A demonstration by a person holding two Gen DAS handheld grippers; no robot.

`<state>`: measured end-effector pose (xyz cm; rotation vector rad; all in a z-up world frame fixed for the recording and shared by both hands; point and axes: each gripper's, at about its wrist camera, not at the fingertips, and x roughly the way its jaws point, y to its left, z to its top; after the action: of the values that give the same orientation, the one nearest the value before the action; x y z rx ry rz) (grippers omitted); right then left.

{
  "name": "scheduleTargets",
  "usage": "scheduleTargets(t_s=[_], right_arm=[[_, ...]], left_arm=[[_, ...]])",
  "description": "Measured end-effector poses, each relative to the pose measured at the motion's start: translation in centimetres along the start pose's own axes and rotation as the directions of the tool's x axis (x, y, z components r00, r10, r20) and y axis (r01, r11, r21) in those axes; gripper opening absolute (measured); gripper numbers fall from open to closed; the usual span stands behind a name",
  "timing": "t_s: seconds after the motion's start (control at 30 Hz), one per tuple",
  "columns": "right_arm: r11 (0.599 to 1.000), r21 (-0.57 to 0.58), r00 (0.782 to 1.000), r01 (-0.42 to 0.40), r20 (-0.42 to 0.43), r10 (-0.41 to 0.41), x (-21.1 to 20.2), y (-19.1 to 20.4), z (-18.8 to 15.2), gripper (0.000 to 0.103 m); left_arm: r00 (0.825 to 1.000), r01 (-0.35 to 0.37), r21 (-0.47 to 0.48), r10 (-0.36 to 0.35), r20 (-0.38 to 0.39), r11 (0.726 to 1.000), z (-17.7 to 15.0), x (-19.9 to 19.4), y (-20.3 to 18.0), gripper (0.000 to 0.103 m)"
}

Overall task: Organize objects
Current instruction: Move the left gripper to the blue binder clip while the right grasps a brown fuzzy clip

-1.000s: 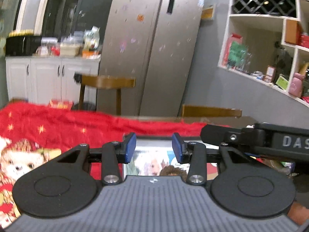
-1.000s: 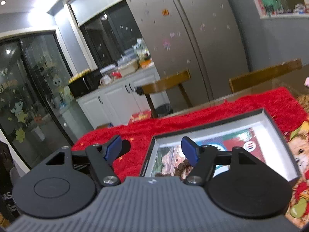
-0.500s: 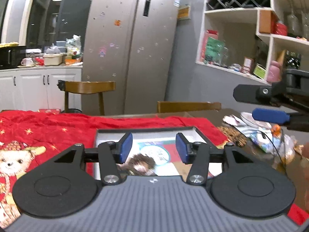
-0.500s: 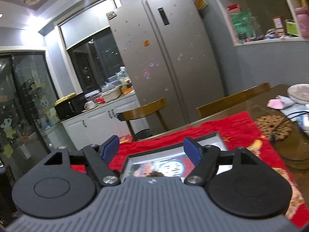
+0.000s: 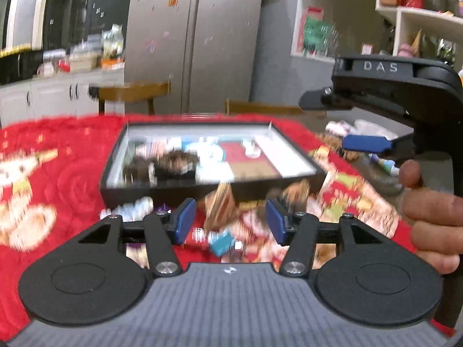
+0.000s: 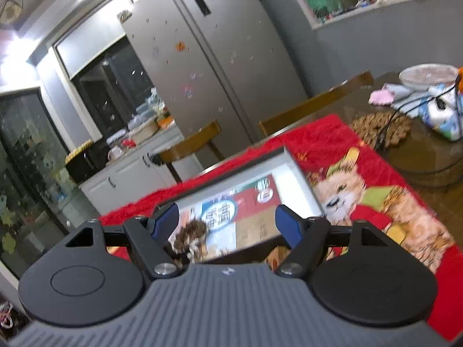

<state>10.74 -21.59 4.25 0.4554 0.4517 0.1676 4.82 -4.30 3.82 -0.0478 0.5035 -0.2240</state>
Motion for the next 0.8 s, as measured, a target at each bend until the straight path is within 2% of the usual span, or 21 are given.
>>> scheduleTargets(t_s=[0.13,0.33,0.5,0.63,0.8], right_arm=[[1.0,-0.004,0.998,-0.001,-0.061,0.001,2.0,-1.1,-1.6,0.083],[0.999,0.042,0.984,-0.017,-0.178,0.024,3.3,-3.0,-3.1,0.081],[0.988,0.149,0.957,-0.05,-0.276,0.09,4.4,-5.1,-3.5,0.076],[0.989,0.138,0.947,-0.058,-0.305,0.098,4.9,-4.9,-4.1,0.072],[0.998,0.051,0.96,-0.033,-0.277,0.046,4.9,-3.7,-4.9,0.067]], left_arm=[[0.998,0.014,0.006,-0.014,-0.059,1.0,-1.3,1.5,0.4,0.06],[0.993,0.035,0.001,-0.035,-0.109,0.999,-1.8,3.2,0.8,0.06],[0.984,0.052,-0.002,-0.052,-0.169,0.999,-2.3,4.6,0.9,0.058],[0.987,0.051,-0.004,-0.051,-0.153,0.999,-2.4,4.7,1.1,0.049],[0.987,0.042,-0.004,-0.043,-0.156,0.999,-2.4,5.2,1.3,0.035]])
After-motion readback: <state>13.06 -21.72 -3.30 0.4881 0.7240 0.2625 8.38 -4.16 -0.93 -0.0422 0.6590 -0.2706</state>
